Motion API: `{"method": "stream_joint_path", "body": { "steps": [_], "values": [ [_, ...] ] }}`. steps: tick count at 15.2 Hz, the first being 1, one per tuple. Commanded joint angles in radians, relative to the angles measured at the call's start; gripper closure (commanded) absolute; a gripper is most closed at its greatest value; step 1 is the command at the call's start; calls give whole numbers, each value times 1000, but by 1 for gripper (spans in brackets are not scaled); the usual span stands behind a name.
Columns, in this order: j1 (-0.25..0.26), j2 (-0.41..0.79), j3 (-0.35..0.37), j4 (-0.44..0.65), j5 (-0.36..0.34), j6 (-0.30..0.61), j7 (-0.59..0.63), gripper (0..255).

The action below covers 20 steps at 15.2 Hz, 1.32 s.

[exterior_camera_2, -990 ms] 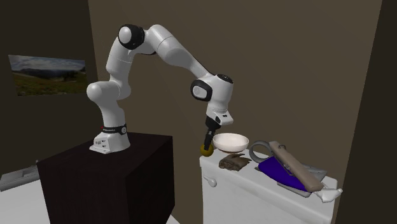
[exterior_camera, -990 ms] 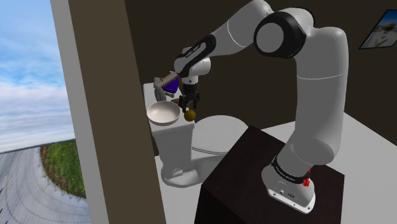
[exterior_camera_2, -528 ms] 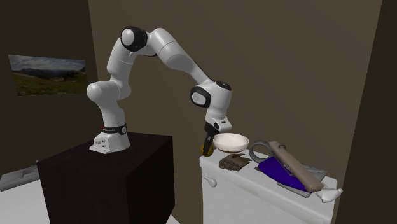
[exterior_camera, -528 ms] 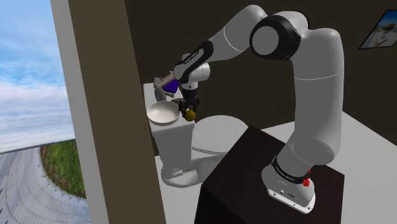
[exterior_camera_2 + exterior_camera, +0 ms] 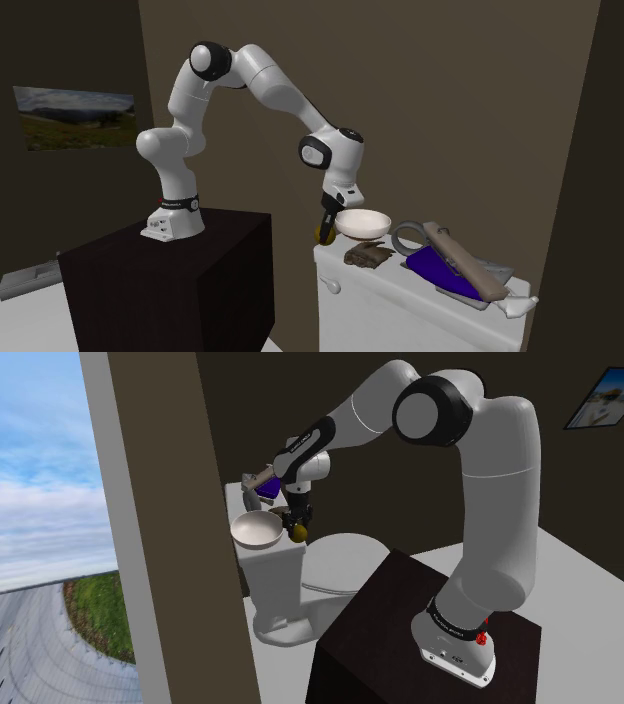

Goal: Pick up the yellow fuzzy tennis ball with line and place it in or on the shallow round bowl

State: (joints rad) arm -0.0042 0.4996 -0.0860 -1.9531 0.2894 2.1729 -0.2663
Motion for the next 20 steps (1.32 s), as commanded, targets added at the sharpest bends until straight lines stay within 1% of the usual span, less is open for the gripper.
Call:
{"method": "stream_joint_path", "body": {
  "steps": [1,8,20],
  "values": [
    [0,0,0,0,0,0,0,255],
    [0,0,0,0,0,0,0,255],
    [6,-112,-12,10,-28,-118,34,255]
  ]
}}
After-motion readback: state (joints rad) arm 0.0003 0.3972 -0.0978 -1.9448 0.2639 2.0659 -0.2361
